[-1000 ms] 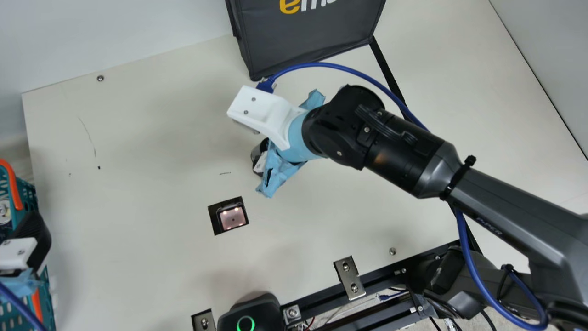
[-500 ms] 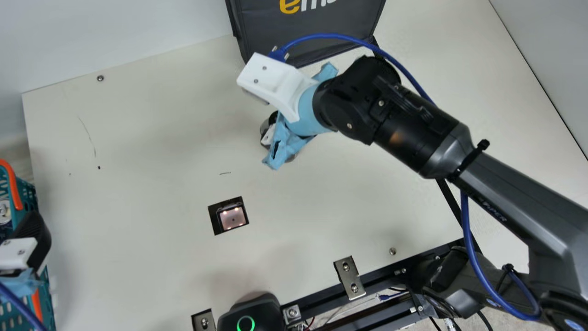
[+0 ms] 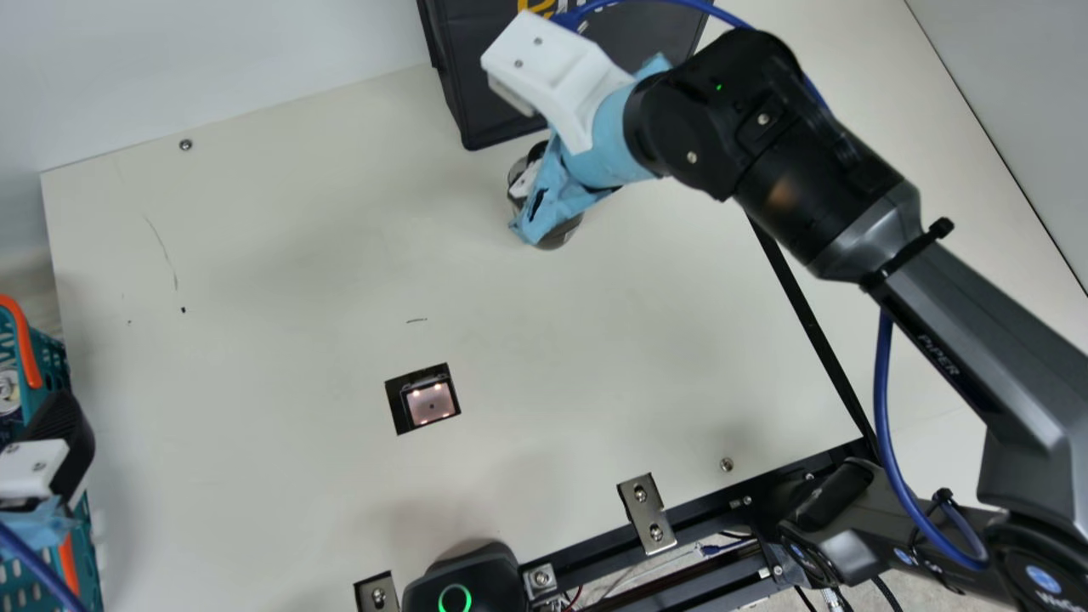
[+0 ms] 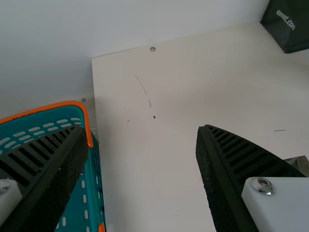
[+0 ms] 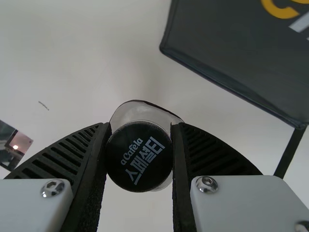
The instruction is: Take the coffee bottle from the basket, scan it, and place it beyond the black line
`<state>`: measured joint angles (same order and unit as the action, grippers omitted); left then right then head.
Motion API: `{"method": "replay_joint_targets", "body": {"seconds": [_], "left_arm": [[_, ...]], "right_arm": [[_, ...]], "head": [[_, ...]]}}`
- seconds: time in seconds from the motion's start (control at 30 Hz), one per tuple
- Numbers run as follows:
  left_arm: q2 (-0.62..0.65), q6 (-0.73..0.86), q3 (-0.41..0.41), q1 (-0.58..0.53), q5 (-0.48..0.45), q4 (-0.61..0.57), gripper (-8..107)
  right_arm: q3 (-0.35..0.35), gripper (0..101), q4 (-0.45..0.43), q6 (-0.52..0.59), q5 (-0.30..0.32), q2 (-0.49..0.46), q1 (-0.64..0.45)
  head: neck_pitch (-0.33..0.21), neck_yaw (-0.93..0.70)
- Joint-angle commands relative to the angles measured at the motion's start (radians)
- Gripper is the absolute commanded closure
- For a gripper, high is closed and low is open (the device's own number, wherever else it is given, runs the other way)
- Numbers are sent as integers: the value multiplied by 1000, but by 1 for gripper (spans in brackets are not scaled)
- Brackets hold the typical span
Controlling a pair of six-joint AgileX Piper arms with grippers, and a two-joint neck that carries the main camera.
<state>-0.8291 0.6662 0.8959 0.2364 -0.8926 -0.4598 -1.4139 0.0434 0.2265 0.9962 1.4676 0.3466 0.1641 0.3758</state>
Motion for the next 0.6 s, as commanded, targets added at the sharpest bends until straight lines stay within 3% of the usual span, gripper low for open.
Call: {"method": "replay_joint_targets", "body": {"seconds": [0.0,0.57], "left_arm": [[0,0,0,0,0,0,9],[0,0,0,0,0,0,9]], "right_arm": [[-5,101,0,-3,4,-1,-27],[-32,101,6,7,36,-23,-240]], "head": [[-26,1],[-26,1]]}}
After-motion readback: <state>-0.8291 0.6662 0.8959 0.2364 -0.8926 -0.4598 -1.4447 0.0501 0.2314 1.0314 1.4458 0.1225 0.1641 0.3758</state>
